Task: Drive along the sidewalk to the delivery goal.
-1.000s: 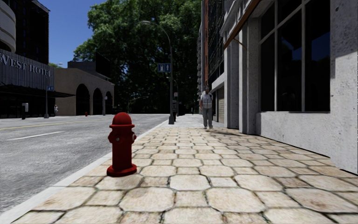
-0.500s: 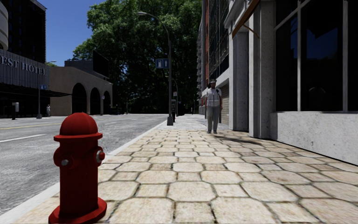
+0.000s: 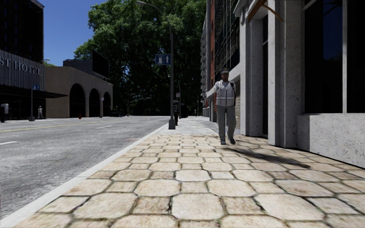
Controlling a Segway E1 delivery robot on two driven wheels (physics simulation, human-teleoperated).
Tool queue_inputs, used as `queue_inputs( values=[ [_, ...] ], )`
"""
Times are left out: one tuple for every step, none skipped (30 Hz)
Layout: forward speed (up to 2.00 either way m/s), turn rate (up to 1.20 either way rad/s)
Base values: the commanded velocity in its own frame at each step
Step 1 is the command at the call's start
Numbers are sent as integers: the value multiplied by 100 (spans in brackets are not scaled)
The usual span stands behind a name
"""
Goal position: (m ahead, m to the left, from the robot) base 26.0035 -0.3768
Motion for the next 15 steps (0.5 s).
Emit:
queue_inputs(
  values=[
    [200, 0],
    [200, 0],
    [200, 0],
    [200, 0],
    [200, 0],
    [200, 0],
    [200, 0],
    [200, 0],
    [200, 0],
    [200, 0],
    [200, 0],
    [200, 0],
    [200, 0],
    [200, 0],
    [200, 0]
  ],
)
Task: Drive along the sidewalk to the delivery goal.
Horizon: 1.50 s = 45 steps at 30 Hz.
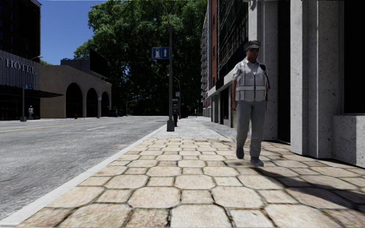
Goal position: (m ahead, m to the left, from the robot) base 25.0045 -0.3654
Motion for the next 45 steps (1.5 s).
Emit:
queue_inputs(
  values=[
    [200, 0],
    [200, 0],
    [200, 0],
    [200, 0],
    [200, 0],
    [200, 0],
    [200, 0],
    [200, 0],
    [200, 0],
    [200, 0],
    [200, 0],
    [200, 0],
    [200, 0],
    [200, 0],
    [200, 0],
    [200, 0],
    [200, 0],
    [200, 0],
    [200, 0],
    [200, 0],
    [200, -3],
    [200, -11],
    [200, -11],
    [200, -18],
    [200, -23],
    [200, -25],
    [200, -26],
    [200, -26],
    [200, -27],
    [200, -27],
    [200, -27],
    [200, -27],
    [200, -27],
    [200, -27],
    [200, -27],
    [200, -27],
    [200, -27],
    [200, -27],
    [200, -27],
    [200, -27],
    [200, -27],
    [200, -27],
    [200, -27],
    [200, -27],
    [200, -27]
  ],
)
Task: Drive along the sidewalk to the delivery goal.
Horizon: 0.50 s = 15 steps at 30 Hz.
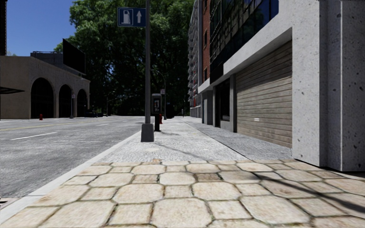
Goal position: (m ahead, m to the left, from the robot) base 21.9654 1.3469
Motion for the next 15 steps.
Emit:
queue_inputs(
  values=[
    [200, -27],
    [200, -27],
    [200, -27],
    [200, -20],
    [200, 0],
    [200, 0],
    [200, 0],
    [200, 0],
    [200, 0],
    [200, 0],
    [200, 0],
    [200, 0],
    [200, 0],
    [200, 0],
    [200, 0]
  ],
)
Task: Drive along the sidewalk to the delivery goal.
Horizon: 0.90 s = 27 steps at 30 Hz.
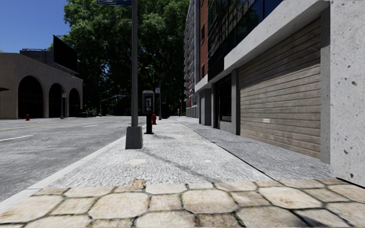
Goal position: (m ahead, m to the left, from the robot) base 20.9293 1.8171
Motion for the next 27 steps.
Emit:
queue_inputs(
  values=[
    [200, 0],
    [200, 0],
    [200, 0],
    [200, 0],
    [200, 0],
    [200, 0],
    [200, 0],
    [200, 0],
    [200, 0],
    [200, 0],
    [200, 0],
    [200, 0],
    [200, 0],
    [200, 6],
    [200, 15],
    [200, 15],
    [200, 22],
    [200, 28],
    [200, 30],
    [200, 31],
    [200, 31],
    [200, 32],
    [200, 32],
    [200, 24],
    [200, 3],
    [200, 3],
    [200, 0]
  ],
)
